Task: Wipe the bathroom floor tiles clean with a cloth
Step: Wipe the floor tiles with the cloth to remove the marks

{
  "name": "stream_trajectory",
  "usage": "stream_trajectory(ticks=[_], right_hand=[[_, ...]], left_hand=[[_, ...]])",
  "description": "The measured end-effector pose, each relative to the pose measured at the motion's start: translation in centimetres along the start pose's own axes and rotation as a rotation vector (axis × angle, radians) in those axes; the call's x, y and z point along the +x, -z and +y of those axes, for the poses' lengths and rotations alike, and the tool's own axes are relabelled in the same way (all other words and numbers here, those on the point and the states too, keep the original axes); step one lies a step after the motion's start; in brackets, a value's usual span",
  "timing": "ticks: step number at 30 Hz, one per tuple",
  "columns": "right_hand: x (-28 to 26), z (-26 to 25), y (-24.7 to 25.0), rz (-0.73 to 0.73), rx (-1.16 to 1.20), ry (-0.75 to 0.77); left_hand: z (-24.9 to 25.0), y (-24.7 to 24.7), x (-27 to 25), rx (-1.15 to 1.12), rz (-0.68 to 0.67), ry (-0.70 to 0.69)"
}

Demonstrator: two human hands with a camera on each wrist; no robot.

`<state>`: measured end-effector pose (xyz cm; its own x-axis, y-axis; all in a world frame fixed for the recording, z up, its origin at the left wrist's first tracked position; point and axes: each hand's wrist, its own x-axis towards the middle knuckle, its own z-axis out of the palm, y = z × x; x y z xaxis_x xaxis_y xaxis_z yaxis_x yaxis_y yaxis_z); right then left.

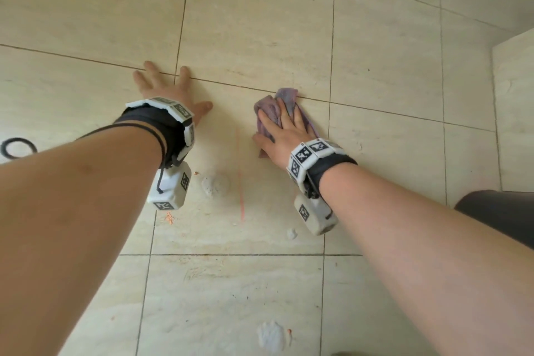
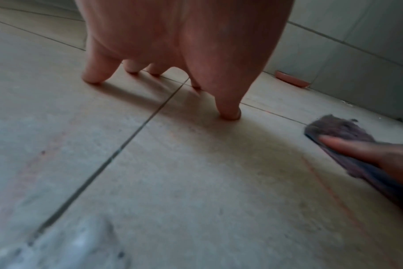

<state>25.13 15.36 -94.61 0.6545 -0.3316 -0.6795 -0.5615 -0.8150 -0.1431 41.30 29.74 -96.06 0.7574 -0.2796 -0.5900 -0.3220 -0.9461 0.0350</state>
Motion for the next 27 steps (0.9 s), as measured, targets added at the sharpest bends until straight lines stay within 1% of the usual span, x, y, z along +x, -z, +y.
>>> stream_trajectory(ticks=[2, 3, 6, 8, 11, 14, 16, 19, 21, 23, 25, 27], right_hand=[[0.6, 2.1, 1.4, -0.021, 0.008, -0.082], [1.5, 2.4, 2.2, -0.018, 0.02, -0.115], [3.9, 0.6, 3.2, 0.033, 0.054, -0.138], [4.2, -1.3, 2.3, 0.044, 0.039, -0.066], [2.3, -3.0, -0.5, 0.068, -0.057, 0.123], [-0.7, -1.4, -2.6, 0.044, -0.124, 0.234], [-2.0, 1.0, -2.8, 0.007, -0.15, 0.236], [-1.5, 3.6, -1.3, -0.008, -0.133, 0.151], [0.4, 2.5, -0.1, 0.017, -0.037, 0.063], [2.2, 0.0, 0.6, 0.064, 0.051, 0.003], [3.1, -2.2, 0.6, 0.095, 0.055, 0.041], [2.9, -3.2, -0.1, 0.116, 0.007, 0.136]], left_hand=[[0.0, 0.1, -0.1, -0.012, 0.004, -0.019], [-0.2, -0.1, -0.1, -0.024, 0.01, -0.023], [-0.4, -0.7, 0.1, -0.053, 0.038, -0.016], [-0.2, -1.0, 0.1, -0.051, 0.051, -0.021], [-0.4, -1.0, 0.2, -0.04, 0.051, -0.023], [-0.5, -0.8, 0.2, -0.055, 0.026, -0.02], [-0.4, -0.8, 0.1, -0.055, 0.026, -0.017], [-0.3, -0.9, 0.1, -0.056, 0.031, -0.011], [-0.3, -0.9, 0.1, -0.059, 0.03, -0.004], [-0.2, -1.0, 0.2, -0.063, 0.03, -0.008], [-0.3, -0.9, 0.2, -0.064, 0.033, -0.01], [-0.2, -0.8, 0.1, -0.052, 0.032, -0.015]])
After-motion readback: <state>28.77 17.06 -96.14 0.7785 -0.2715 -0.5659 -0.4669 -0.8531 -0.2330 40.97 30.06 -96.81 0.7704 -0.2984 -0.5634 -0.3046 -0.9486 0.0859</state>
